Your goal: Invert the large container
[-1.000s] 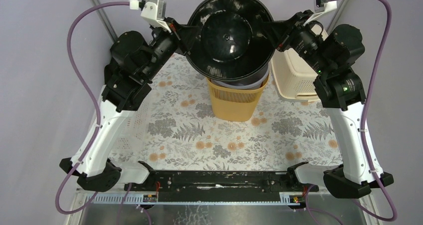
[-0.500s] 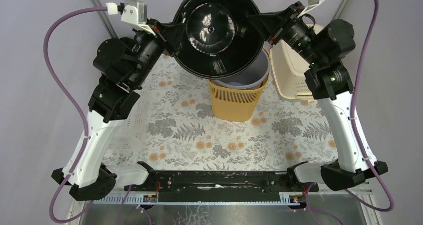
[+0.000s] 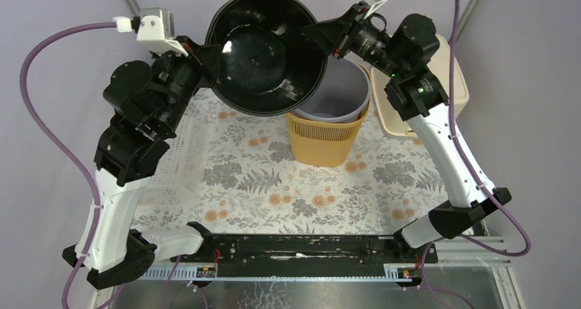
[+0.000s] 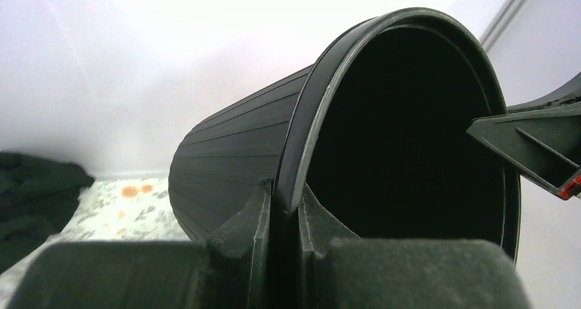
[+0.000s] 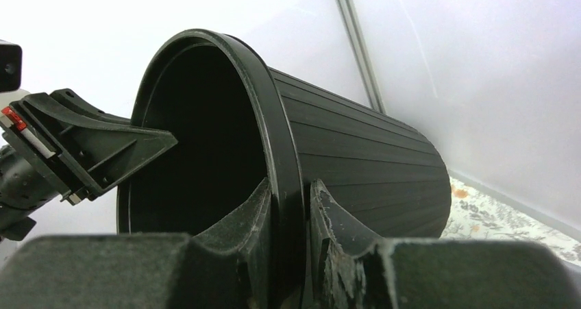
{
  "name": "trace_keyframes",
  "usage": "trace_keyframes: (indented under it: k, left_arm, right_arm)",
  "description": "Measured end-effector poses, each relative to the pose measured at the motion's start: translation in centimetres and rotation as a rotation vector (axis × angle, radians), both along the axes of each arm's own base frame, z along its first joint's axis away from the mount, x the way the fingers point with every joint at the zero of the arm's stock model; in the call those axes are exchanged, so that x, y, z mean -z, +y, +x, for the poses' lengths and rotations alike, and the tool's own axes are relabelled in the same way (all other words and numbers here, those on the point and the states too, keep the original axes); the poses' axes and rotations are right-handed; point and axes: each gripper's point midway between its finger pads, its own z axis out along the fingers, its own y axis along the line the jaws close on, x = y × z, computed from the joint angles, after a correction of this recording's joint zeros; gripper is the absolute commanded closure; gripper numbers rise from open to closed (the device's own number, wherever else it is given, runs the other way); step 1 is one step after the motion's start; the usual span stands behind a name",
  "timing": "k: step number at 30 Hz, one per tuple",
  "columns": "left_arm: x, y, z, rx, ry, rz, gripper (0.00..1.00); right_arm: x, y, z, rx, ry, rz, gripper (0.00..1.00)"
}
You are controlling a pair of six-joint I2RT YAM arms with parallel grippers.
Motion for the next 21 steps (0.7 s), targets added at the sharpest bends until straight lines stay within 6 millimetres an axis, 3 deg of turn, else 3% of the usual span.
trace_keyframes:
  k: [6, 12, 21]
  left_arm:
    - [1.9, 2.3, -0.9, -0.088, 0.092, 0.011, 1.0]
    - [5.0, 4.0, -1.5, -0.166, 0.217, 0.022, 0.99]
    - [10.9, 5.1, -2.0, -0.246, 0.404, 0.048, 0.96]
  right_arm:
    - [1.9, 3.1, 0.3, -0.043, 0.055, -0.029, 1.0]
    - [5.1, 5.6, 0.6, -0.047, 0.133, -0.097, 1.0]
    - [10.6, 7.3, 1.4, -0.029, 0.249, -0.22, 1.0]
